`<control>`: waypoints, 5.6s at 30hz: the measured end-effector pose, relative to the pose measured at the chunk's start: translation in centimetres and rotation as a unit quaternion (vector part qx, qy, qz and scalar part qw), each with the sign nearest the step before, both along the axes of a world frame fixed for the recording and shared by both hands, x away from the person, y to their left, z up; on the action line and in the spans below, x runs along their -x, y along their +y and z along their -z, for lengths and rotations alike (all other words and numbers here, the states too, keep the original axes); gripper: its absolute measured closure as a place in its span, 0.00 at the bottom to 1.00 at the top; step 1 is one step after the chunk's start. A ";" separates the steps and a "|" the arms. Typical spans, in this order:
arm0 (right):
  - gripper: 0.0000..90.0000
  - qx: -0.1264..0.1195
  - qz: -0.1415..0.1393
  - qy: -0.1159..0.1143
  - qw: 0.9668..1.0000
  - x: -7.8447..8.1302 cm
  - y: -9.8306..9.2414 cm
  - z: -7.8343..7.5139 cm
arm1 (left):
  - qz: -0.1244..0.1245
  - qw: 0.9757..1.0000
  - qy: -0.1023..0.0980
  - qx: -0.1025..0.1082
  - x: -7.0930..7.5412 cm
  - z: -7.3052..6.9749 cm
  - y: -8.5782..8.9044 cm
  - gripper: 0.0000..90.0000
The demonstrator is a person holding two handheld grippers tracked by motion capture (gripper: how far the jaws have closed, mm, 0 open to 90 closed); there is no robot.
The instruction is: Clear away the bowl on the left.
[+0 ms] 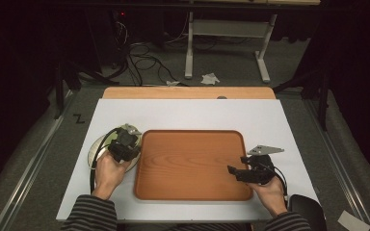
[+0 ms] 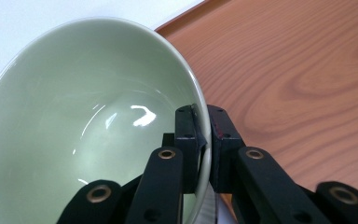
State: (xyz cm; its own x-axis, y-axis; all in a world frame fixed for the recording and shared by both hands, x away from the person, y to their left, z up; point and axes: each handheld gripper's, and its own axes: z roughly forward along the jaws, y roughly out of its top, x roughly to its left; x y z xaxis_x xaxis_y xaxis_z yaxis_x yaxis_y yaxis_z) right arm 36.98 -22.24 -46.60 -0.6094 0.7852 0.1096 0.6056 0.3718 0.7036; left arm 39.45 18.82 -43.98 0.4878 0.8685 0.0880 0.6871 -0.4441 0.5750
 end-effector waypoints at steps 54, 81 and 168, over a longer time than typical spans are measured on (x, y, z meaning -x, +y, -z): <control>0.38 0.002 0.031 0.001 1.000 1.3 -1.5 0.1 | 0.171 0.985 0.003 -0.010 1.2 -0.1 -9.0 0.94; 0.38 0.003 0.053 0.001 0.999 2.4 -2.6 0.1 | 0.238 0.971 0.005 -0.027 1.4 0.6 -12.9 0.94; 0.37 0.007 0.075 0.014 0.997 4.1 -3.9 0.4 | 0.307 0.948 -0.026 -0.079 1.7 2.8 -17.8 0.54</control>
